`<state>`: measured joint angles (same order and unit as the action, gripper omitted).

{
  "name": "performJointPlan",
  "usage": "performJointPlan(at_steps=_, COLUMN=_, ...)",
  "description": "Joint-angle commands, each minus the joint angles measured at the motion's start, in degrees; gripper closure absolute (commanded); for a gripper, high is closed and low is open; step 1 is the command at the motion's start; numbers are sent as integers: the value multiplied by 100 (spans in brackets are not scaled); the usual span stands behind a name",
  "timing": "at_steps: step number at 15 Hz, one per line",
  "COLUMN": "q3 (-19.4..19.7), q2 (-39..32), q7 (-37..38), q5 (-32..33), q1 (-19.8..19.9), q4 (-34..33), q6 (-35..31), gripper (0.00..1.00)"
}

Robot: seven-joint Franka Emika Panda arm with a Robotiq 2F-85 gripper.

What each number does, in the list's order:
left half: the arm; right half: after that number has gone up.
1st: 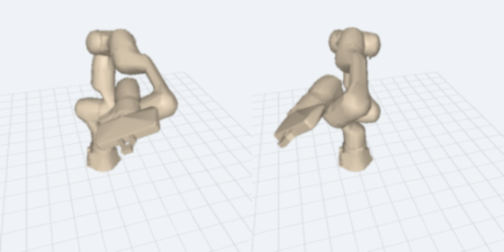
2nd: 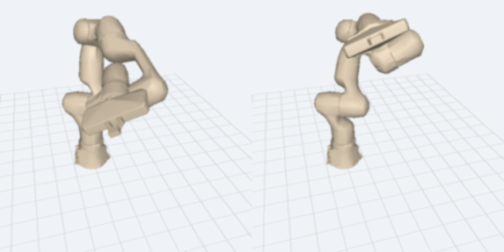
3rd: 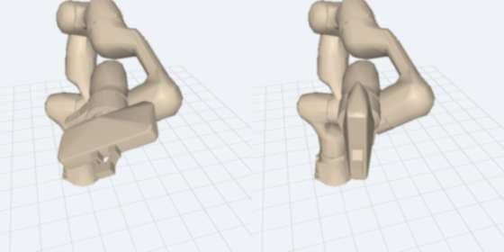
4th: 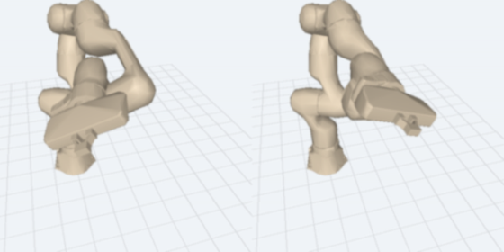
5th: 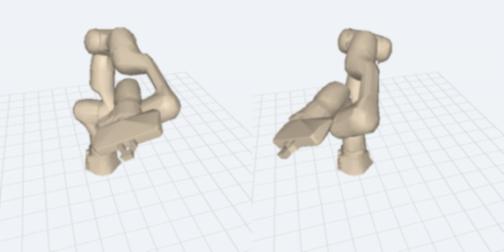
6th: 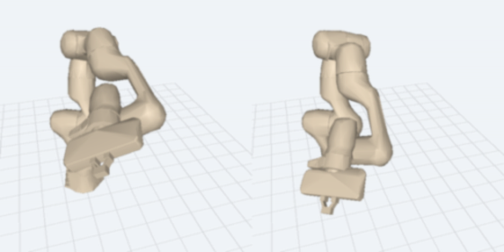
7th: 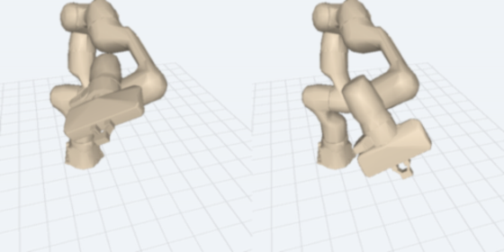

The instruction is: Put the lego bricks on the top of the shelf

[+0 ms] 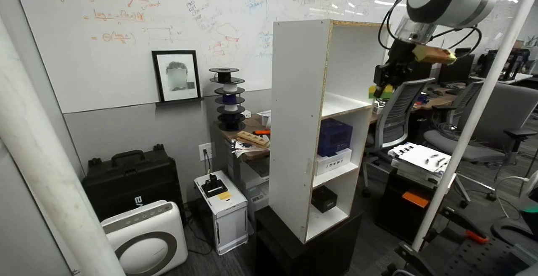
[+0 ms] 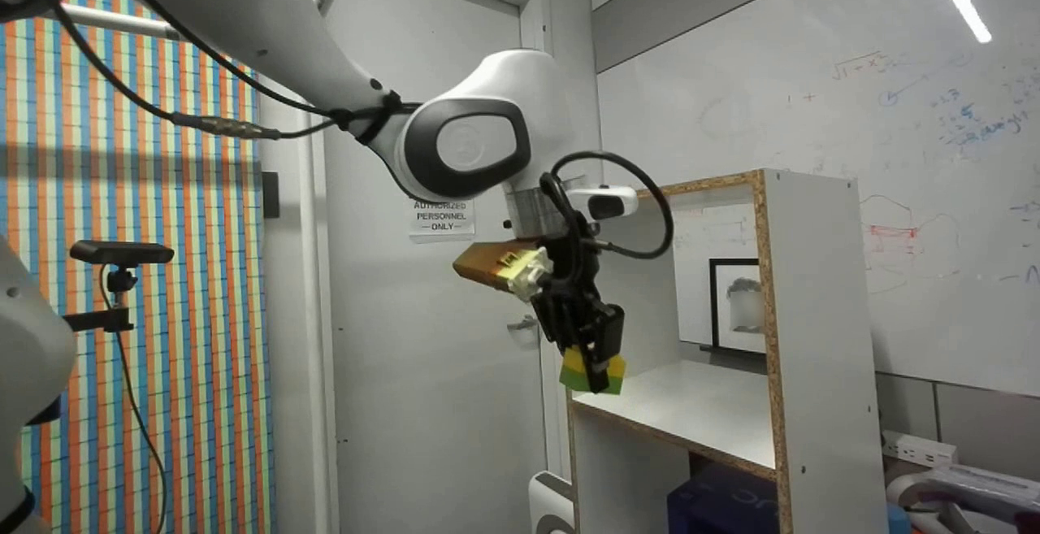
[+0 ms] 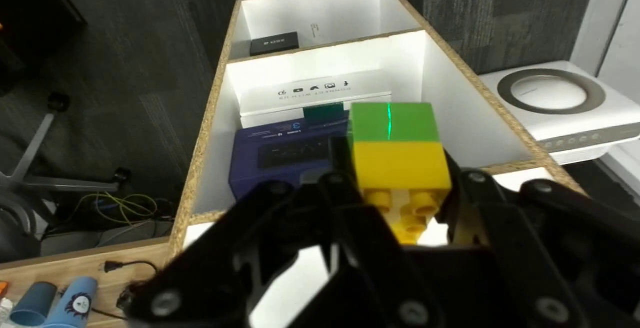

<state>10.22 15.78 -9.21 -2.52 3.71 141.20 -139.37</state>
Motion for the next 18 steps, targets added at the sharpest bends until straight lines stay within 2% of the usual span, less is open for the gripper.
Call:
performJointPlan(at_steps=1, q3=-92, q2=1144, q7=-162, q5=-135, q1=-24, q4=-91, q6=764, gripper=83)
performJointPlan(at_steps=3, q3=-153, q2=1494, q7=-49, q5=-185, q1=-67, q4=-334, q6=799, gripper=83)
performJointPlan(at_steps=6, q3=-237, q2=1515, q7=241, q5=-331, q1=-105, q4=-960, q6=870, gripper=82)
performJointPlan(at_steps=10, q3=-327, q2=803, q7=865, q5=-501, q1=-35, q4=-1978, q6=750, gripper=82)
performJointPlan(at_steps=18, q3=-456, q2=-1173, q7=2129, q5=-323, q1=74, q4=-4045, q6=965, gripper=80)
